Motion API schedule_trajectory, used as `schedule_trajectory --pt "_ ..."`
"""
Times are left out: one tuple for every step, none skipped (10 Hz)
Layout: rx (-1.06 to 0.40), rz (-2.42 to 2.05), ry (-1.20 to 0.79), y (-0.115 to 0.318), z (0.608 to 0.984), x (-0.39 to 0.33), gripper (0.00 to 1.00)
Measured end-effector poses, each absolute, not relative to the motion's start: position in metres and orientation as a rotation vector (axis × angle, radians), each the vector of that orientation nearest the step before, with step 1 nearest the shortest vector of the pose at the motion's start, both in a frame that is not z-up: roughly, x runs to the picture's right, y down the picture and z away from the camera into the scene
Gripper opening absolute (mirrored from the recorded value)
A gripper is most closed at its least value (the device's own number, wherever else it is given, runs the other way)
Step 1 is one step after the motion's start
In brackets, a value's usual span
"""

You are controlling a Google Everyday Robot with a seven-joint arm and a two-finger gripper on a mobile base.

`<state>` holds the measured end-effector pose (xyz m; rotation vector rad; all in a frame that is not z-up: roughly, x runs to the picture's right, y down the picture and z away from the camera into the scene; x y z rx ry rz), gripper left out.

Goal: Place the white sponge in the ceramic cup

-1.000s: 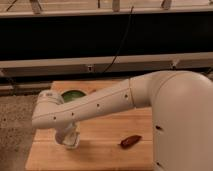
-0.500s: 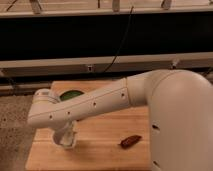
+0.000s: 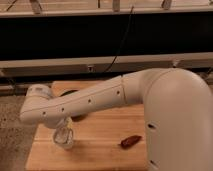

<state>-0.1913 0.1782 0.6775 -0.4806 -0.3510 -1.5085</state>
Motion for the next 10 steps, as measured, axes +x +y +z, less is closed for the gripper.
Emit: schedule_trajectory --pt "-0.479 -1.514 -0.359 0.177 0.679 -0.194 0.16" --pt "-0.468 -1.517 -0.376 0.176 0.681 -0.200 0.26" --pt "-0.462 -1.517 -0.386 0.175 0.682 -0.202 0.37" --pt "-0.457 -1.513 -0.393 0.174 0.684 -0.202 0.47" --pt "-0.449 -1.509 -0.403 0.173 0.686 -0.203 0.57" --pt "-0.438 -1.505 -0.413 0.172 0.688 -0.204 0.67" --pt "-0.428 -1.498 -0.423 0.171 0.691 -0.204 0.77" --pt "-0.420 -1.494 -0.429 0.170 0.692 -0.203 0.80" --pt "-0.416 -1.492 -0.434 0.169 0.693 -0.204 0.80" --pt "-0.410 -1.492 -0.442 0.169 0.694 -0.205 0.80"
